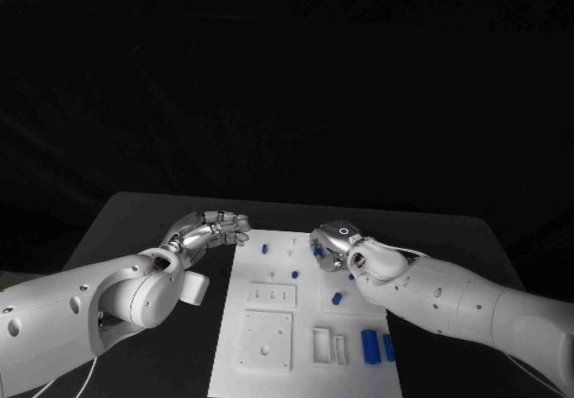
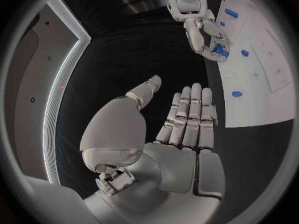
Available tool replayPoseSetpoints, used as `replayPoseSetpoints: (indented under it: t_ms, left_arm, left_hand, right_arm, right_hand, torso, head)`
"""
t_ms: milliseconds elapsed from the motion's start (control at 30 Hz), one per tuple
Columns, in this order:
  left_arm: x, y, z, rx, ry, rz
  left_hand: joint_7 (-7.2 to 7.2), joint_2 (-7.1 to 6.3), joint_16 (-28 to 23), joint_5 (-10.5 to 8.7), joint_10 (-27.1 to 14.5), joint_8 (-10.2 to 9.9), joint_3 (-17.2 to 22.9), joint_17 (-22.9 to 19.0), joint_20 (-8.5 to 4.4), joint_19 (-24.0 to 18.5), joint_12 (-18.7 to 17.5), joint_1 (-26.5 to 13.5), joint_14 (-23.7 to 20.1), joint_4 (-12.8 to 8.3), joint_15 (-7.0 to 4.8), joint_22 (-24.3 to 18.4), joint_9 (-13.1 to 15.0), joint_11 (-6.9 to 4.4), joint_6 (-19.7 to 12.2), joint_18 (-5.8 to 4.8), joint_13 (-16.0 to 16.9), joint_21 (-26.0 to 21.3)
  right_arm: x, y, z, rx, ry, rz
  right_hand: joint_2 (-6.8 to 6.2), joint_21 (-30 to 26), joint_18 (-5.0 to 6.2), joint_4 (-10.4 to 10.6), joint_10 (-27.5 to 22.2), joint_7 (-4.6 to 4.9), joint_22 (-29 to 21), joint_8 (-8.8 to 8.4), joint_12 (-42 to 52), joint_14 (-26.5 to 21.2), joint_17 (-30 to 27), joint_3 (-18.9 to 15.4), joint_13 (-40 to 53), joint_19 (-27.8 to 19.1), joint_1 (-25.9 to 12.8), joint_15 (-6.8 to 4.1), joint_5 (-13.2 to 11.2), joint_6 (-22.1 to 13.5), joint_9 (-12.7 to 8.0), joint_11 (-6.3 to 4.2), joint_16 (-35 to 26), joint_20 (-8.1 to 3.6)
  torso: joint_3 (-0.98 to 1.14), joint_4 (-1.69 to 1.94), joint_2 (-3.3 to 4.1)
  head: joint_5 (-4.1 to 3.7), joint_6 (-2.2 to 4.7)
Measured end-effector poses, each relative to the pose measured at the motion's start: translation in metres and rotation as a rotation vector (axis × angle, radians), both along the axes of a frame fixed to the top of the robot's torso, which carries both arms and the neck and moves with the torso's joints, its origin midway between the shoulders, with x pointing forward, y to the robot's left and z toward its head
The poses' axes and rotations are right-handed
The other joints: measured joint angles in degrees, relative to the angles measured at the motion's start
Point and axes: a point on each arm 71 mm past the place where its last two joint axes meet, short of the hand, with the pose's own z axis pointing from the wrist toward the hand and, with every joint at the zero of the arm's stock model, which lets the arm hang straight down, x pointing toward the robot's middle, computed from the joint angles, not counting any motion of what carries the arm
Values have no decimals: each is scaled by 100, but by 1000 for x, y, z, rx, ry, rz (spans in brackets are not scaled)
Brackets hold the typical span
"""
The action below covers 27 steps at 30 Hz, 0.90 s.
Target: Assemble the parts on the task board
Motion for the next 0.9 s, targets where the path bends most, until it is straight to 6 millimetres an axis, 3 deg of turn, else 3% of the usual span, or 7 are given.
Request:
replayPoseSetpoints:
  t_ms: [467, 900]
  left_arm:
    - [0, -2, 0, 0, 3, -3]
    - [1, -3, 0, 1, 2, -5]
  left_hand:
    - [0, 0, 0, 0, -21, -27, 16, 0, 0, 0, 0, 0, 0, -15, 0, -1, -5, 21, 0, -2, -5, 0]
    - [0, 0, 0, 0, -21, -27, 15, 0, 0, 1, -21, 1, 0, -15, 0, -1, -4, 21, 0, -6, -4, 0]
  right_arm:
    - [-4, 21, 4, 56, -65, 0]
    - [-2, 37, 18, 90, -128, -10]
  right_hand:
    - [6, 56, -34, 0, 0, -26, 0, 30, 42, -1, -21, 32, 2, -12, 7, -4, -21, 26, 62, 0, 12, -31]
    - [5, 108, -37, 0, 0, -12, 4, 32, 41, 0, -29, 32, 3, -10, 7, -22, -42, 41, 71, 0, 12, -31]
  torso:
    - [-1, 10, 75]
    - [-1, 16, 121]
  head:
    - [13, 121]
    - [41, 177]
